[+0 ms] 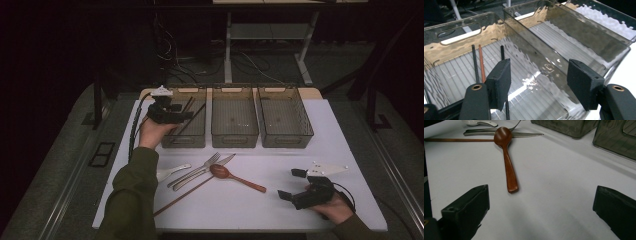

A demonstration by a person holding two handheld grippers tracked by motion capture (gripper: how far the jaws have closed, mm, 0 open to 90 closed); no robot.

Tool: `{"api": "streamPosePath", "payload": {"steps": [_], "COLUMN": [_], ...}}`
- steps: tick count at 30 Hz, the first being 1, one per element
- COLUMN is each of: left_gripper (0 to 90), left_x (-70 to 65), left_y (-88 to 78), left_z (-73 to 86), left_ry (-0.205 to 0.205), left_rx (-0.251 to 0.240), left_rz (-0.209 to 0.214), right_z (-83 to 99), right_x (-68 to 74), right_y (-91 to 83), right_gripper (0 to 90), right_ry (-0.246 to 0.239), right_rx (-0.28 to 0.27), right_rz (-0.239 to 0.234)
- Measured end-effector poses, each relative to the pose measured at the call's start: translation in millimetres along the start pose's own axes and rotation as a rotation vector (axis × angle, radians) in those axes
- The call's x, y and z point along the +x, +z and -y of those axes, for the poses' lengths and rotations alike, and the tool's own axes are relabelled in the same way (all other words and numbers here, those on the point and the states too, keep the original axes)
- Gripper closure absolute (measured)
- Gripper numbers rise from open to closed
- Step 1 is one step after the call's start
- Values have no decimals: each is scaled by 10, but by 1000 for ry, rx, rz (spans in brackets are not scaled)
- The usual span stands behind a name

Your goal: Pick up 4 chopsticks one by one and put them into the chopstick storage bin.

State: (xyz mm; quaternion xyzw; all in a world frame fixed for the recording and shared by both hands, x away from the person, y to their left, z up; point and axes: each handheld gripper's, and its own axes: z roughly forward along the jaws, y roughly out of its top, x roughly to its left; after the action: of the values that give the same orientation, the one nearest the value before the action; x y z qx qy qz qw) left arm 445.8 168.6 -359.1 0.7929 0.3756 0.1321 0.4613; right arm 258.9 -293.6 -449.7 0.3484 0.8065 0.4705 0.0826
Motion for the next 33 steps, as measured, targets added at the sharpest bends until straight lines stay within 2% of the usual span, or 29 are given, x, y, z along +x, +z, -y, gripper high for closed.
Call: {"api": "streamPosePath", "payload": {"steps": [9,13,17,19,23,33], "left_gripper": [303,290,273,270,254,205], "left_x": [-215,-319,-437,-490,-600,-797], "left_y": [-114,-172,-229,-258,-303,-390], "left_z": [100,146,198,231,322,541], "left_ry": [36,38,63,68,83,104], "left_rx": [0,-10,-1,-1,3,8], "left_rz": [50,77,97,110,123,145], "right_z": [0,6,1,3,14,-2], "right_x": [-2,-7,-26,-33,-91,-38], "right_y": [-14,-24,-39,-33,-39,-25], "right_gripper": [6,6,6,6,6,6], "right_ry": [10,4,10,-7,17,18], "right_rx": [-7,-5,-18,-5,-11,-28], "right_rz": [-5,-8,-16,-11,-17,-18]}}
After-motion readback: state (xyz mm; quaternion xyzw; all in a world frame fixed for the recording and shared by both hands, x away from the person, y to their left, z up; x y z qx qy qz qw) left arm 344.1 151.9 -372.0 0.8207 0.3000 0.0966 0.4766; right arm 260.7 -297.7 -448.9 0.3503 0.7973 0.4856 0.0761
